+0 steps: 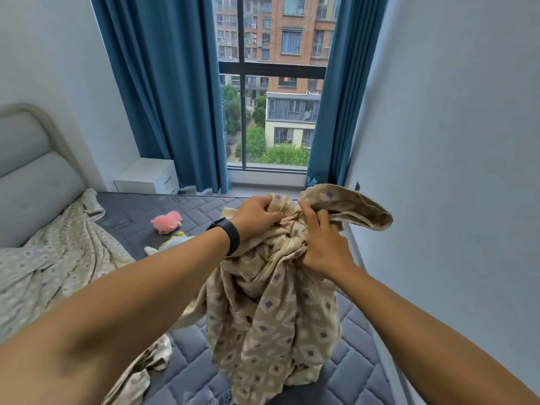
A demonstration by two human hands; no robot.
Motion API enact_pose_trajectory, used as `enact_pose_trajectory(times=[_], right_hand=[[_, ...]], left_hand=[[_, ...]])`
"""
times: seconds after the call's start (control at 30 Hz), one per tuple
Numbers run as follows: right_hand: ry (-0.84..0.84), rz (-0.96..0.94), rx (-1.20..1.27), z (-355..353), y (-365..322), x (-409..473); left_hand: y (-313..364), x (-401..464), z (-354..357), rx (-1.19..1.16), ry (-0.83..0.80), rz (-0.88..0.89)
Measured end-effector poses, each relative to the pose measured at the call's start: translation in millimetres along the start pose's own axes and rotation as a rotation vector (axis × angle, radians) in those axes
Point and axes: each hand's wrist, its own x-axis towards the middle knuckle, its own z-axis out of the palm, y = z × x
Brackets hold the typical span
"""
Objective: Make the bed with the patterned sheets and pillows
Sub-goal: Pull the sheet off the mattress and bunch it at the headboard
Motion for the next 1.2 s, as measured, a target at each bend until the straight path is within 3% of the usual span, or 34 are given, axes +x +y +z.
enact_pose_trajectory(times=[0.2, 0.33, 0.43, 0.57, 0.6, 0.67, 0.73, 0.83, 1.03, 1.2], right_hand=[[-0.135, -0.034, -0.063, 4, -11, 0], [-0.144, -0.035, -0.041, 16, -8, -4], [-0.090, -0.011, 0.003, 21, 0, -7], [-0.019, 0.031, 0.016, 12, 17, -7], [0.009, 0.054, 0.023, 7, 22, -7], [0.067, 0.109, 0.048, -4, 32, -5], [0.137, 0.155, 0.099, -19, 41, -2], [0.263, 0.243, 0.272, -44, 50, 5], [0.531, 0.418, 0.684, -101, 62, 20], [0.572, 0.637, 1.387, -118, 63, 25]], left_hand=[[6, -14, 4, -0.008, -0.177, 0.058], [0, -28, 9, 0.082, -0.193, 0.152], [0, -38, 2, -0.083, -0.228, 0.127], [-37, -32, -29, -0.223, 0.065, -0.016], [-56, -33, -35, -0.193, 0.101, -0.098], [-99, -42, -41, 0.006, 0.027, -0.233], [-126, -51, -35, 0.204, -0.098, -0.225], [-118, -51, -14, 0.269, -0.185, -0.129], [-76, -14, 21, -0.041, -0.153, 0.002], [-23, 6, 45, -0.058, -0.209, 0.047]])
